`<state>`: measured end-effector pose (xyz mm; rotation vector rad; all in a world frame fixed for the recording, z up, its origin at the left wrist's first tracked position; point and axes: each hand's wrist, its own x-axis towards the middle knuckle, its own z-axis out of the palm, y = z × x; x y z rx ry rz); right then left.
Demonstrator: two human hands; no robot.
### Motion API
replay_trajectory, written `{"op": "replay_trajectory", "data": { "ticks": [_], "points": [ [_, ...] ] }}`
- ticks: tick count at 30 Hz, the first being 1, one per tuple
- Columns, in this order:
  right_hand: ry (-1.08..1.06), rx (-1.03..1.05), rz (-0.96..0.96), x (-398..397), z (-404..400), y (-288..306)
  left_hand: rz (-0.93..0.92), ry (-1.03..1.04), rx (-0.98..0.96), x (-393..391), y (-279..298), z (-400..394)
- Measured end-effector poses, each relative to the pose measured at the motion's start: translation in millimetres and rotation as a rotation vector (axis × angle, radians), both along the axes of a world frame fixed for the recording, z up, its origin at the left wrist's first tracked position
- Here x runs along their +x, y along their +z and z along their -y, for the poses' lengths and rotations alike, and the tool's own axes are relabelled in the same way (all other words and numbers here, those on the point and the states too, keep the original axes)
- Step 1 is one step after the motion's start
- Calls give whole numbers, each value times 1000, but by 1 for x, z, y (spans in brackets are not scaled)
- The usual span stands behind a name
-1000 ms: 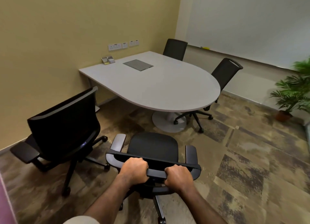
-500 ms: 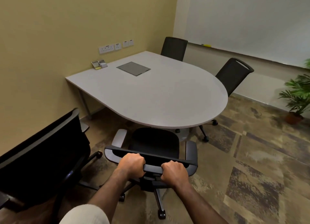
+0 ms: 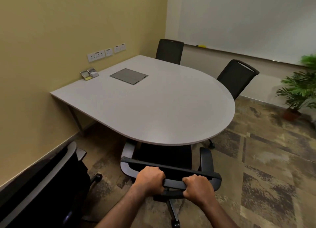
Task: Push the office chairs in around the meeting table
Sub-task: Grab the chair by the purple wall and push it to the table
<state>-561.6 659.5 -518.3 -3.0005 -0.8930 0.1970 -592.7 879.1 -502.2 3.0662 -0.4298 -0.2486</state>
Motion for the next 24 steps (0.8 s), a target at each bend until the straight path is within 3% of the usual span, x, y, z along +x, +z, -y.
{"op": "replay_trajectory", "data": {
  "ticks": [13,24],
  "points": [
    [-120,25,-129,2,-21,-20,-36,-112,-58,4,-3,-31],
    [-180,55,101,52,-61,-13,62,-76,-12,68,-2,-60]
  ]
}}
